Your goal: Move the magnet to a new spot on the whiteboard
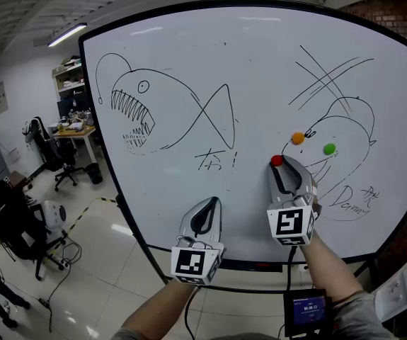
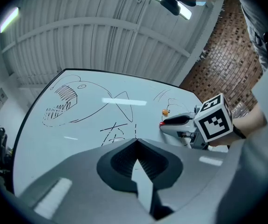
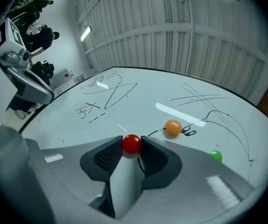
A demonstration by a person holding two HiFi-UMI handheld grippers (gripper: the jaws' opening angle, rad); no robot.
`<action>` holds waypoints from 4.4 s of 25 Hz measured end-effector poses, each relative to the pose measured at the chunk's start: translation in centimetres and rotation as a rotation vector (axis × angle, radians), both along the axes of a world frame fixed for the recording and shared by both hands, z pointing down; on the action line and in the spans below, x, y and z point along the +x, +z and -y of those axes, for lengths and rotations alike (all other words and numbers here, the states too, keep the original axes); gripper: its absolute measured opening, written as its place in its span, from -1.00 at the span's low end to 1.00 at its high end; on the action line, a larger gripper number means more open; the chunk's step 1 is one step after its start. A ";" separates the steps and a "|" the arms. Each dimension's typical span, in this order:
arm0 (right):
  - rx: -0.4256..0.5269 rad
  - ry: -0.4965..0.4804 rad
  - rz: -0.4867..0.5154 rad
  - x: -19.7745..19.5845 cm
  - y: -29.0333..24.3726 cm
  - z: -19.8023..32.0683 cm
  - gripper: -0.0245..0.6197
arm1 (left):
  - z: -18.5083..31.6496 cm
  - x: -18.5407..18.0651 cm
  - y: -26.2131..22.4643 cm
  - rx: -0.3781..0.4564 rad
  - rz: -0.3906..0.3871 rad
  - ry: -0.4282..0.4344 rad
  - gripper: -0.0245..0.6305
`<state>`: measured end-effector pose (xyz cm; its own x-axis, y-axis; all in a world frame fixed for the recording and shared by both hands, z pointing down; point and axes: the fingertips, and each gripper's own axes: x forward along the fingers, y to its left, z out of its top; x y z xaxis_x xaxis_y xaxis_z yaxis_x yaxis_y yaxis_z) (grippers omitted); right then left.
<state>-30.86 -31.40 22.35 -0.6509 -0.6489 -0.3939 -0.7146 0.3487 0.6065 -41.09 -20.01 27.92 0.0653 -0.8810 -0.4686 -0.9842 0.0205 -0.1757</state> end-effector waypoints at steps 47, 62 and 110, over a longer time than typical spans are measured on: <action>-0.119 0.400 0.179 50.7 1.3 14.1 -0.53 | 17.9 42.9 0.6 -0.027 0.068 0.448 -0.92; -0.128 0.365 0.277 59.3 -0.2 18.9 -0.53 | 21.5 49.8 0.0 -0.009 0.071 0.467 -0.92; -0.180 0.110 0.380 48.7 1.3 11.7 -0.68 | 16.1 38.2 -0.4 -0.028 0.002 0.365 -0.93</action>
